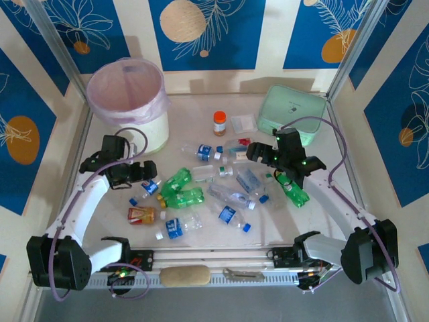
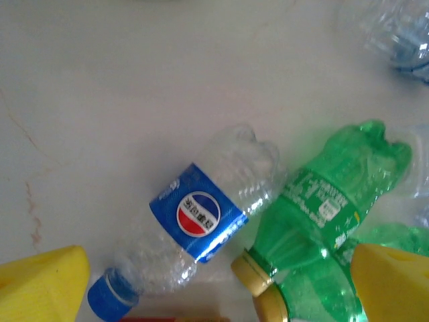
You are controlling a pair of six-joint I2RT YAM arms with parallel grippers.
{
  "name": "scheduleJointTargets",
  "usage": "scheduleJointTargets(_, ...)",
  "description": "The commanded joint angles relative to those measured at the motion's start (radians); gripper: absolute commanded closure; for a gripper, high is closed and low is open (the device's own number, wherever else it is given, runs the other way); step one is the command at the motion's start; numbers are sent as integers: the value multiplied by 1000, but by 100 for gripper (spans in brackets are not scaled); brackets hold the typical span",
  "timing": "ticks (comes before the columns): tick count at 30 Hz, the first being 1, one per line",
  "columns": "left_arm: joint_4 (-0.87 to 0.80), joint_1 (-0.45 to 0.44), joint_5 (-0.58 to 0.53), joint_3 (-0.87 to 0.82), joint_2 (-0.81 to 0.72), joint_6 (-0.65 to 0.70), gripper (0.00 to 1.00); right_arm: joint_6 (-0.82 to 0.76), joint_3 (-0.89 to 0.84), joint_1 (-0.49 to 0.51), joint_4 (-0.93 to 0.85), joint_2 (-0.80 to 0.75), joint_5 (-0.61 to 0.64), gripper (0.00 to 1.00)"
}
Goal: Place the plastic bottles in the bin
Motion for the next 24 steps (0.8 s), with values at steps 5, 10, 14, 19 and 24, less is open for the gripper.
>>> scheduleJointTargets(5, -9, -9, 46, -32, 64, -6, 0, 51, -1, 20, 30, 12, 30, 1)
scheduleJointTargets(10, 53, -23, 25, -59, 130, -5, 0, 51, 2, 28, 26, 7, 57, 1)
scheduleJointTargets(14, 103, -37, 6, -60, 202, 2, 0, 56, -3, 31, 27, -4, 80, 1)
scheduleJointTargets(19, 122, -69, -40, -31, 308, 34, 0, 62, -17, 37, 23, -30, 101, 1)
scheduleJointTargets(24, 105, -89, -139, -7, 375, 78, 0, 61, -44, 37, 31, -63, 135, 1)
